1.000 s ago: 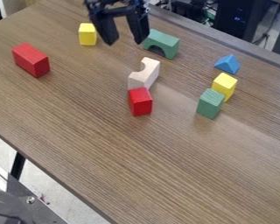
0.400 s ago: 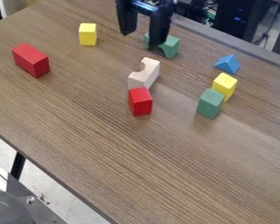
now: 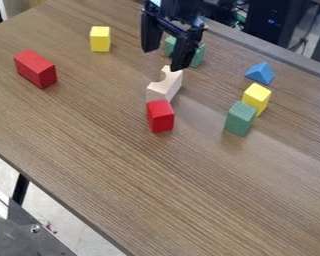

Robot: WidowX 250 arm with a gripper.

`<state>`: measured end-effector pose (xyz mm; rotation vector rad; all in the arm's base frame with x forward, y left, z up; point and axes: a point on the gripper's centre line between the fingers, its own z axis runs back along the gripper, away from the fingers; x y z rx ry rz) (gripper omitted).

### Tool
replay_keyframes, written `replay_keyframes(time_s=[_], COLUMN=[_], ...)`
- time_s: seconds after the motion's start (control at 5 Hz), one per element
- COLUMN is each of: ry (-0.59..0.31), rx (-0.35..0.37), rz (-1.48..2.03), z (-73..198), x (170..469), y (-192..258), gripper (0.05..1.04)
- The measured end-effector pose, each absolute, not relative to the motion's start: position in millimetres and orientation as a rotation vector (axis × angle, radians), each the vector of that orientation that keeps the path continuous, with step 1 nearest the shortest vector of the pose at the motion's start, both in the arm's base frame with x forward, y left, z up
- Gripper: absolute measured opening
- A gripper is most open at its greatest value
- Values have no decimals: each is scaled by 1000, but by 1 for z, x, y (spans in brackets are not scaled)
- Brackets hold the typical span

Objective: Move the white arch near the green and yellow cubes

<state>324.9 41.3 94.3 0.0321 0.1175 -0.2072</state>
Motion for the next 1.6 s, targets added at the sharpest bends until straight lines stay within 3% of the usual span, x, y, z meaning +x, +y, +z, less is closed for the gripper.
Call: replay_keyframes(time_s=[0.8, 1.2, 1.4, 1.6], ry=[123, 191, 193, 190], rx=[19, 8, 6, -6], rz=[-201, -198, -195, -190], z=[74, 39, 36, 36], x=[323, 322, 322, 322], y=[41, 39, 39, 37], gripper=[998, 967, 691, 572])
